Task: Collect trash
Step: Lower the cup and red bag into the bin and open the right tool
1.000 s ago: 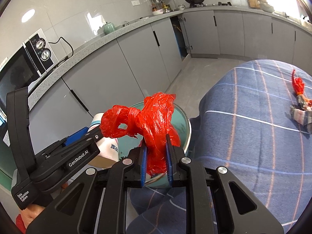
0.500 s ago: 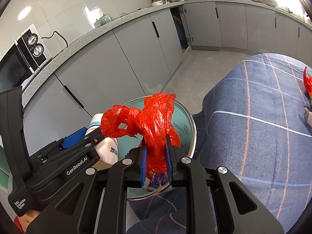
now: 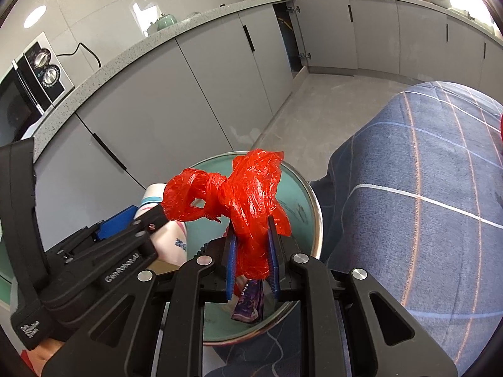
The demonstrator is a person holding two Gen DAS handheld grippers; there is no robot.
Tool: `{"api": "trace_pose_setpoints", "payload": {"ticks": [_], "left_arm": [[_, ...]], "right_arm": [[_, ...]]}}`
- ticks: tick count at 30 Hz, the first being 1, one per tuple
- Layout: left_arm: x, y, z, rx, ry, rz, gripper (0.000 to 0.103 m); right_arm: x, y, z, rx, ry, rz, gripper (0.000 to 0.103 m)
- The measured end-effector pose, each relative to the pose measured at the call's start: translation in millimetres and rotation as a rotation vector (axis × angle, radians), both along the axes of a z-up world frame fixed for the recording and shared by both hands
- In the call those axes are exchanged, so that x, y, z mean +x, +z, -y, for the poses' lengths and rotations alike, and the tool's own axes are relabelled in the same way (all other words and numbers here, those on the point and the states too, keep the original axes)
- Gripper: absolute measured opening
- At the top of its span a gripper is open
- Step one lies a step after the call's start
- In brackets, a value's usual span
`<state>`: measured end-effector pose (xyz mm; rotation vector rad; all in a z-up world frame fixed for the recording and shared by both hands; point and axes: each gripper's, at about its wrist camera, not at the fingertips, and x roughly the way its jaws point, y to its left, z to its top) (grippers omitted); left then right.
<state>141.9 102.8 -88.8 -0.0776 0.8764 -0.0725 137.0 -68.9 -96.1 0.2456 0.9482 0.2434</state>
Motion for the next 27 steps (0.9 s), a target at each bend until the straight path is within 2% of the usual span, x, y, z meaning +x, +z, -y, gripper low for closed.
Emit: {"api": "trace_pose_setpoints", "payload": {"ticks": [9,24,27], "left_arm": [[11,-18,6,0.014,-0.027,-0.047,0.05],[13,-34,12,0.035,-0.043,-0.082,0.05],[12,-35,12,0.041,-0.045,-0.087,0.051]], "right_arm": [[12,-16,-2,0.026,0.009,-0.056,0.019],[13,-24,-15,0.006,0.049,-0.081,0.022],[12,-21,-15,0.012,0.059,-0.075,0.031]]}}
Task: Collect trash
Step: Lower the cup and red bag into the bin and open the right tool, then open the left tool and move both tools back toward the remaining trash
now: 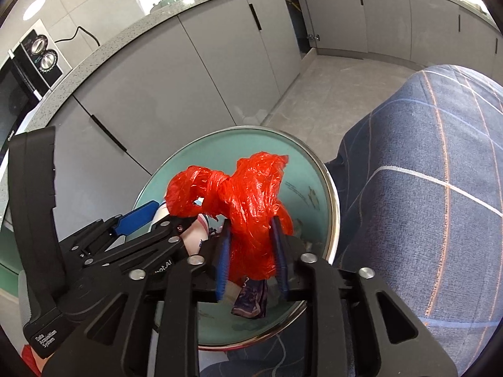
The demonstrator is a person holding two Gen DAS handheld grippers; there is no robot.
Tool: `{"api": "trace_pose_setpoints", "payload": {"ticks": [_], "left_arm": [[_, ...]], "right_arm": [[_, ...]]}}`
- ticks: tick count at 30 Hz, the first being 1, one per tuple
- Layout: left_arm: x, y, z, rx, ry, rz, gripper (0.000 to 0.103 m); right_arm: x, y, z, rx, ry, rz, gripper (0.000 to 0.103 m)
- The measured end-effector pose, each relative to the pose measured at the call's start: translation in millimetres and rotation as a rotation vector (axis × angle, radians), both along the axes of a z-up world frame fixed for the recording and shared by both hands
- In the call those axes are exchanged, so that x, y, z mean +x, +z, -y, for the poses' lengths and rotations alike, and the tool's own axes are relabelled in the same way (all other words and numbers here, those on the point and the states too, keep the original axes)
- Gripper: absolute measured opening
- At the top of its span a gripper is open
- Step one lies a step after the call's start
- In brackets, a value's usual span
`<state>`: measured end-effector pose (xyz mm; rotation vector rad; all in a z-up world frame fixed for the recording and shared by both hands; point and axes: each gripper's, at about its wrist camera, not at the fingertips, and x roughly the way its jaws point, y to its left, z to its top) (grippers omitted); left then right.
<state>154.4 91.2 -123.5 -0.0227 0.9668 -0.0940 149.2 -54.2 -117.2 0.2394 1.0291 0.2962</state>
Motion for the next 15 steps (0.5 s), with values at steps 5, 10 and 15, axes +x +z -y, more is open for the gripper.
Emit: {"api": "trace_pose_setpoints", "payload": {"ticks": [5,10,15], "left_arm": [[-2,0,-2,0.007,0.01,0.001,0.051],[-4,-4,-2,0.018,0.019,-0.009,0.052],[-10,0,-8,0.043,0.036,0.01,0.063]], "right_arm": [[-2,8,6,0.022,0.0,0.017,0.033],[-2,10,13,0.018,0.006,0.023,0.036],[-9,15,22,0.029,-0.007,0.034,0.037]]}}
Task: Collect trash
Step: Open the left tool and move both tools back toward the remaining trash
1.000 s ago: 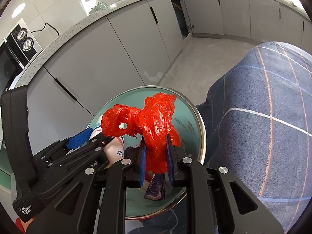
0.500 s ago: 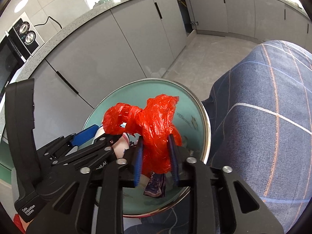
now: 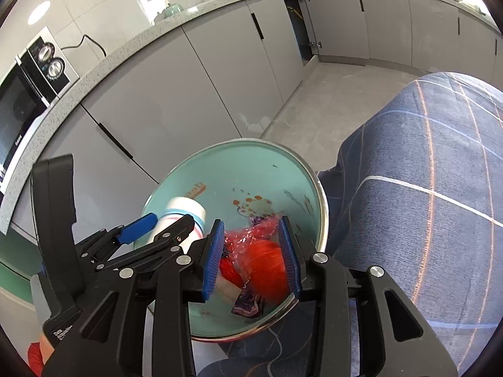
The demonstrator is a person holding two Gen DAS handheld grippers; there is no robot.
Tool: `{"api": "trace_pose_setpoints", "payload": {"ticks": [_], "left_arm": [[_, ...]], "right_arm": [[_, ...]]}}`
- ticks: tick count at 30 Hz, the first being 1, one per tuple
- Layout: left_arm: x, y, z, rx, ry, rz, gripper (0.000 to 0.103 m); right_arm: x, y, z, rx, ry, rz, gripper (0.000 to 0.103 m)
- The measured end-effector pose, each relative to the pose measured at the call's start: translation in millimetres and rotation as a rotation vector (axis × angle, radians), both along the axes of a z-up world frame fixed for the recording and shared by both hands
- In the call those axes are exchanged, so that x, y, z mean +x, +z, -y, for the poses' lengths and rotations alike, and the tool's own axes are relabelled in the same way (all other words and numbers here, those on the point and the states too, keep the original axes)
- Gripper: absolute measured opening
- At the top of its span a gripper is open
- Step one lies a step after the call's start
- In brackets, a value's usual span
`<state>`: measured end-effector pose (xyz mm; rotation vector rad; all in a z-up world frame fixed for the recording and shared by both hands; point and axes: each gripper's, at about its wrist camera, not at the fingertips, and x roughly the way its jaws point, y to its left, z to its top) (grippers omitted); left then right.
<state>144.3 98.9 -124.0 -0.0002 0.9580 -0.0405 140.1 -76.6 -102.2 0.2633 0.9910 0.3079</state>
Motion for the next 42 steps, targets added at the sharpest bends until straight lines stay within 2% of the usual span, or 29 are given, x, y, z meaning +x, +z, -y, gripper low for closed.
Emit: {"api": "trace_pose_setpoints", "payload": {"ticks": [6,8,12,14,19,29,42], "left_arm": [[-12,13,3,0.033,0.027,0.055,0.091],[-17,20,5,0.055,0.04,0.09,0.097],[-26,32,13,0.073,0.04,0.114,0.097],[-32,37,17,0.064,0.028,0.125,0.097],[-47,50,34,0.06,0.001,0.151,0.097],[-66,69,107,0.074,-0.128,0.189,0.097],[-93,75,190,0.093,-0.268,0.197,0.097]], "right_arm": [[-17,17,14,-0.029,-0.066,0.068,0.037],[-26,24,21,-0.045,-0.104,0.106,0.037],[-40,33,36,-0.05,-0.156,0.143,0.037],[-46,37,46,-0.052,-0.178,0.152,0.043],[-58,43,66,-0.048,-0.21,0.158,0.043],[-90,52,128,-0.046,-0.308,0.17,0.043],[-130,59,210,-0.054,-0.44,0.181,0.043]]}}
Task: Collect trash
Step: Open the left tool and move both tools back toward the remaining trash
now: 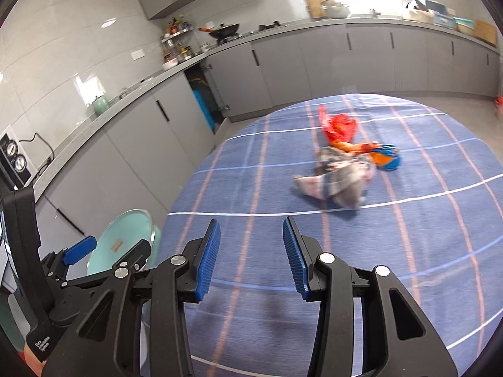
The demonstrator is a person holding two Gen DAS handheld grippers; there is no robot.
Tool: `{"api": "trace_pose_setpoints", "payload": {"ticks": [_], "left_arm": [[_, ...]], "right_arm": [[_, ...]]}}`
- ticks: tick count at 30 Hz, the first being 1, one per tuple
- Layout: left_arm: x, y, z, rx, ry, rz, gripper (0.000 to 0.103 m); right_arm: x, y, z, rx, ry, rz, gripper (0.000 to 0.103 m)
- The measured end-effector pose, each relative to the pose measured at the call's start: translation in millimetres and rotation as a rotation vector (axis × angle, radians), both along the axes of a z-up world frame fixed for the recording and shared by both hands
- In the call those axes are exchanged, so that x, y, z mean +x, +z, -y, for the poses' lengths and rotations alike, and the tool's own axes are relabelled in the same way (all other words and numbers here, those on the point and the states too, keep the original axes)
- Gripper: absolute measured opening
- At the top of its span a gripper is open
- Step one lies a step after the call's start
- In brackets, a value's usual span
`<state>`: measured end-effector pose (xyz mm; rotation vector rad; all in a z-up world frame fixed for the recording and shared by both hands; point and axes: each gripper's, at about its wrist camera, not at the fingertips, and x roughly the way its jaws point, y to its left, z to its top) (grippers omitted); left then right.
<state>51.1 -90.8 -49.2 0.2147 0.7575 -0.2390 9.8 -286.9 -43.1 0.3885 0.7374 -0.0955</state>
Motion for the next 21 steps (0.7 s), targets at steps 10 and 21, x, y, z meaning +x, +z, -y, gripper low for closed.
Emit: {"api": "trace_pose_setpoints", "payload": {"ticks": [10,21], "left_arm": [[-5,-5,55,-0.008,-0.098,-0.032,0.086],[9,-10,131,-0.057,-0.229,-0.062,0.08]], "right_arm": [[-18,-5,67,-0.013,-0.11,-0.016,0.041],[-4,-20,140,-0.059,-0.162,-0.073,0.029]]}}
